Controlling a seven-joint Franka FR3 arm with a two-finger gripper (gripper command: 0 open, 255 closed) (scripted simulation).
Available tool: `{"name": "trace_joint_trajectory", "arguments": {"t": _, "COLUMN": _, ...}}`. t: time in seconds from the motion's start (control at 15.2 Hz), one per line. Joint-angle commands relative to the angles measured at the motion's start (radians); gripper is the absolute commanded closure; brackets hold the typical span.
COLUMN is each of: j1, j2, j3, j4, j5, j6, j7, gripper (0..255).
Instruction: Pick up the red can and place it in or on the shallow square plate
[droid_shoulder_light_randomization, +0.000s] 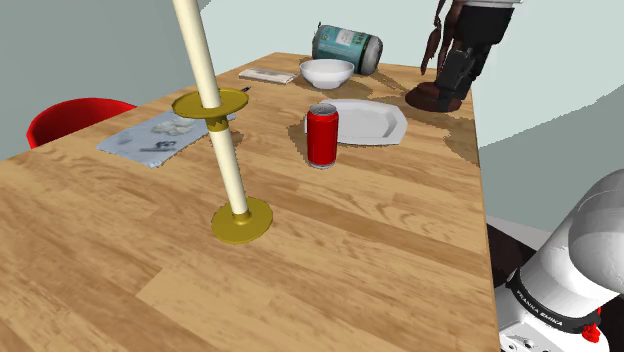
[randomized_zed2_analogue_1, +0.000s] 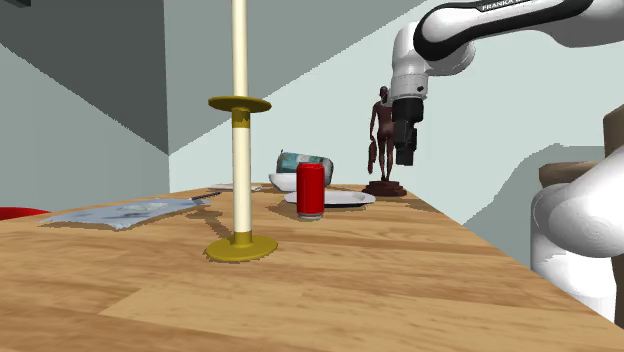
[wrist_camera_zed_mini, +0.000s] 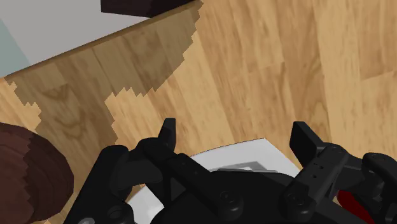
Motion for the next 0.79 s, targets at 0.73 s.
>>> {"name": "trace_joint_trajectory", "arguments": {"t": 0.73, "j1": 0.056, "j2": 0.306, "j3": 0.205, "j4": 0.241, "j5": 0.081, "j6": 0.066, "j7": 0.221, "gripper": 0}}
